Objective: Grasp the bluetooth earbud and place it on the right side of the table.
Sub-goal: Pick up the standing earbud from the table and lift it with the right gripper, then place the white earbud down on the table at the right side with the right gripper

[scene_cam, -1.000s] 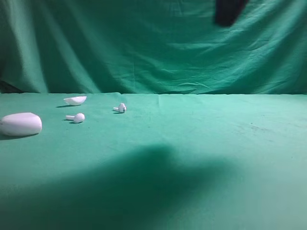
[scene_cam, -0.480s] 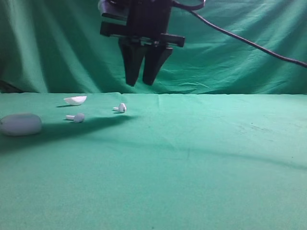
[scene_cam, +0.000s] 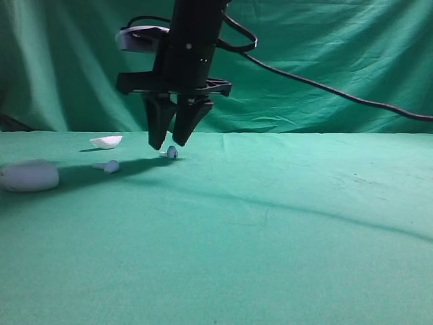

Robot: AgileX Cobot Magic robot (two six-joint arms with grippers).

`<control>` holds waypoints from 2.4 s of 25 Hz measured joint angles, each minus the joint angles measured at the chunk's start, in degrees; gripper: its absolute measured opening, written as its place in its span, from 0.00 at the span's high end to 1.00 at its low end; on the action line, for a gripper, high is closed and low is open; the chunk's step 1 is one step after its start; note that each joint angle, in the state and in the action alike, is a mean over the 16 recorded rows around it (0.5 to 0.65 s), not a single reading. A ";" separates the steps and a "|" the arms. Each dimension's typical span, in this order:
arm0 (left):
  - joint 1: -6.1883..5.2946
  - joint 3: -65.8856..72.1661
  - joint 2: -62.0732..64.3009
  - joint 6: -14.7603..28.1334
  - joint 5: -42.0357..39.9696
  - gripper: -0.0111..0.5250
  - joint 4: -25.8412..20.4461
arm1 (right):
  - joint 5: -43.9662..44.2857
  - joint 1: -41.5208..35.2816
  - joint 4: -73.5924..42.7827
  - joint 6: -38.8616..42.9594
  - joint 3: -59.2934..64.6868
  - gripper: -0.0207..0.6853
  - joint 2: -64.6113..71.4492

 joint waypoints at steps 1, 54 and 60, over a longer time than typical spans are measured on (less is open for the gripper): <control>0.00 0.00 0.00 0.00 0.00 0.98 0.00 | -0.79 0.15 0.03 -0.09 -0.16 0.57 0.47; 0.00 0.00 0.00 0.00 0.00 0.98 0.00 | 1.19 -11.36 -12.53 15.76 30.32 0.84 -43.68; 0.00 0.00 0.00 0.00 0.00 0.98 0.00 | -12.55 -16.80 -12.68 19.91 56.23 0.84 -51.29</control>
